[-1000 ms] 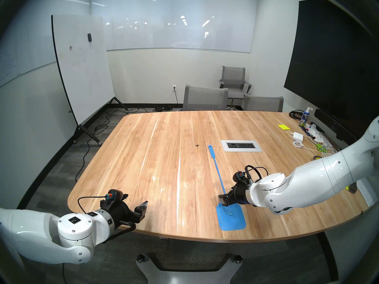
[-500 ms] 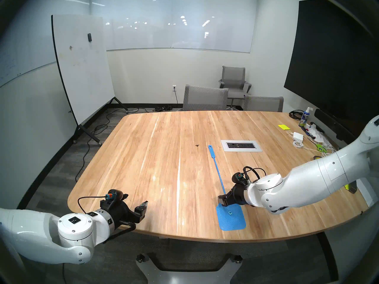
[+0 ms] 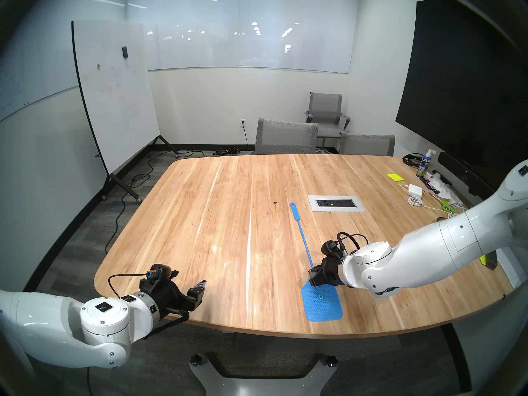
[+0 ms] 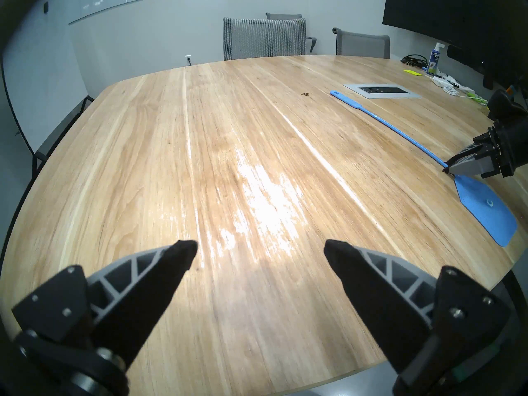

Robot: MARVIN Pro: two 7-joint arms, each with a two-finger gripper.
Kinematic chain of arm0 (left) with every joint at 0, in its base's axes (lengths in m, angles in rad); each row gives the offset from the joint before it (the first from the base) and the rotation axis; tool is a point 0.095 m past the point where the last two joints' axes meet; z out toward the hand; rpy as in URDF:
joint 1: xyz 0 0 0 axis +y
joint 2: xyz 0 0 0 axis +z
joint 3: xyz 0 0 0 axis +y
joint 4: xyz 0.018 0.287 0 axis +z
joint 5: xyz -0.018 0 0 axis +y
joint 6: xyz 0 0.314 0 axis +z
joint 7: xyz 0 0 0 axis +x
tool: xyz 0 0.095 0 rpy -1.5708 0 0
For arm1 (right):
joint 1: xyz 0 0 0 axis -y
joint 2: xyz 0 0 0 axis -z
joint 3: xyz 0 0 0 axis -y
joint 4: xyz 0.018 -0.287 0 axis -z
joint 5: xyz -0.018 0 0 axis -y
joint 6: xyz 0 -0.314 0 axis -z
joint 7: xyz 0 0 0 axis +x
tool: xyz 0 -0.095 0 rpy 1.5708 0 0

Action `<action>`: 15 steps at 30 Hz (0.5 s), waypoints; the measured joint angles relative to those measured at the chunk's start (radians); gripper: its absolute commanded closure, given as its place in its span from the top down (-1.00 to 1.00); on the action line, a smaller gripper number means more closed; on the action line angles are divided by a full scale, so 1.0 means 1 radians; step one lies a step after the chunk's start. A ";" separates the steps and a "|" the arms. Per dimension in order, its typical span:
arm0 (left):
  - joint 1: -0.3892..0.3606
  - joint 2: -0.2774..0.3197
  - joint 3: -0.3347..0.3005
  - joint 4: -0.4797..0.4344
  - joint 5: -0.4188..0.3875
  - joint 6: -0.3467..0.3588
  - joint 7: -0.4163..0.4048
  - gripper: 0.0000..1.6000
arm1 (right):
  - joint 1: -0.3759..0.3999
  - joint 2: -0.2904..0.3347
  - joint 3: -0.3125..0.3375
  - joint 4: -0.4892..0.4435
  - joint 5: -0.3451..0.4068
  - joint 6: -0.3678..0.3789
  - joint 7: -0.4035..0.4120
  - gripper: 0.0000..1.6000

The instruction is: Swat a bug on table

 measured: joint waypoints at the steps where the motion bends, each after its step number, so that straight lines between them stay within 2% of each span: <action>1: 0.000 0.000 0.000 0.000 0.000 0.000 0.000 1.00 | 0.000 -0.001 0.000 0.000 0.001 0.000 -0.002 -0.29; 6: 0.000 0.000 0.000 0.000 0.000 0.000 0.000 1.00 | 0.000 -0.006 0.001 0.001 0.004 0.001 -0.012 -0.63; 7: 0.000 0.000 0.000 0.000 0.000 0.000 0.000 1.00 | 0.000 -0.007 0.001 0.001 0.004 0.001 -0.014 -1.00; 15: -0.001 0.000 0.000 0.000 0.000 0.000 0.000 1.00 | 0.002 -0.011 0.002 0.001 0.005 -0.001 -0.030 -1.00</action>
